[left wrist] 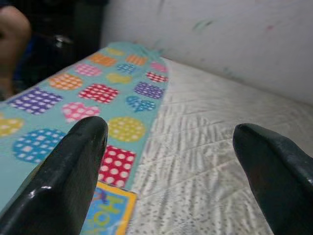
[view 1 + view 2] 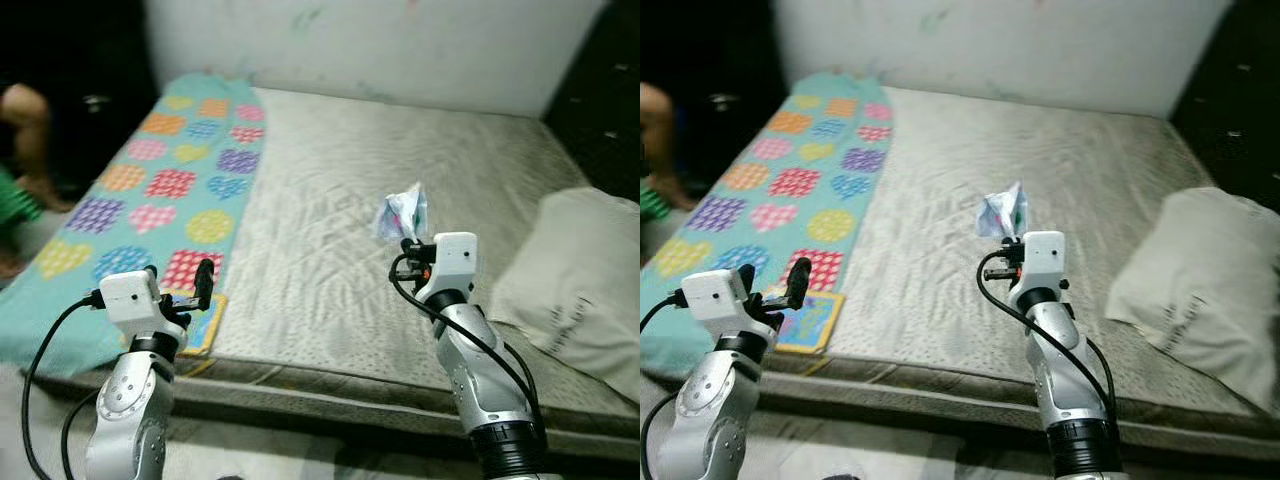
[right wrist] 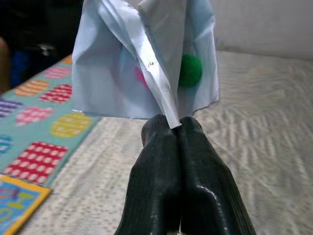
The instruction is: Clean up the room
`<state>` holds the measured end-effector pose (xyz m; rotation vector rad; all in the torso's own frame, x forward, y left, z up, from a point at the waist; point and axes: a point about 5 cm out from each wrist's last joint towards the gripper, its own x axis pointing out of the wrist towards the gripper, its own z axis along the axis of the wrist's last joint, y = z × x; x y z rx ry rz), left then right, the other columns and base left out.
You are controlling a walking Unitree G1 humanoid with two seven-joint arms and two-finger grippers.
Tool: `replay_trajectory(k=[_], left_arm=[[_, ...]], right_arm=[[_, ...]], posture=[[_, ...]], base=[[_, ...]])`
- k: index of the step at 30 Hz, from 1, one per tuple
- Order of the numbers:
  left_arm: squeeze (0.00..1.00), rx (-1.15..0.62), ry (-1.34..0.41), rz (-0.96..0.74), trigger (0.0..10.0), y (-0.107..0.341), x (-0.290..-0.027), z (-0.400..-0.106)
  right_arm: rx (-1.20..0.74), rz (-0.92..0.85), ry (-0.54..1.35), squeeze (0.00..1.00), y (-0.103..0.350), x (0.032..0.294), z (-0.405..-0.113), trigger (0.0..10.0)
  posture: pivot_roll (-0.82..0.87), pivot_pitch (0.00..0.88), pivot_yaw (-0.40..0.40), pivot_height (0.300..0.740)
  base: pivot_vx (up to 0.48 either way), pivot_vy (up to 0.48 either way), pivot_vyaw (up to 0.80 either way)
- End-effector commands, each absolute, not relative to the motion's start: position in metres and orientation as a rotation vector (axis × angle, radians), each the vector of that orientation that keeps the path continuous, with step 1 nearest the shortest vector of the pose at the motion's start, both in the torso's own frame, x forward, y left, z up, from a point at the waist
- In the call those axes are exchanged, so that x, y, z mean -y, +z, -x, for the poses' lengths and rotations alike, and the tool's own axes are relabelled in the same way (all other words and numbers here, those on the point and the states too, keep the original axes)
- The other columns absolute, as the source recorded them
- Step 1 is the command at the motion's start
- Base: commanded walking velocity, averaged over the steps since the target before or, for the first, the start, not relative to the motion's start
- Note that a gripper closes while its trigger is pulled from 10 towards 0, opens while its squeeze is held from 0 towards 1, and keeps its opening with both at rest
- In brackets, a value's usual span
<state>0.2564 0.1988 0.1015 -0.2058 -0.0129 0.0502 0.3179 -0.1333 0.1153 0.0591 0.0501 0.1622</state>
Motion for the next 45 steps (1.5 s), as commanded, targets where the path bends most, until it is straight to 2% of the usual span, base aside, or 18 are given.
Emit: replay_trajectory(k=[1, 28, 45], left_arm=[[0.0, 0.029, 0.011, 0.219, 10.0, 0.107, -0.192, -0.258], [0.0, 0.04, -0.066, 0.268, 10.0, 0.11, -0.179, -0.254], [0.0, 0.04, -0.082, 0.269, 10.0, 0.11, -0.178, -0.256]], right_arm=[[-0.044, -0.057, 0.136, 0.0, 0.118, 0.142, -0.319, 10.0], [-0.037, -0.052, 0.115, 0.0, 0.121, 0.146, -0.32, 10.0], [-0.036, -0.052, 0.107, 0.0, 0.121, 0.147, -0.32, 10.0]], posture=[[0.03, 0.044, -0.059, 0.74], [0.02, 0.055, -0.065, 0.74], [0.01, 0.054, -0.059, 0.74]], base=[[0.0, 0.0, 0.0], [0.0, 0.0, 0.0], [0.281, 0.0, 0.0]])
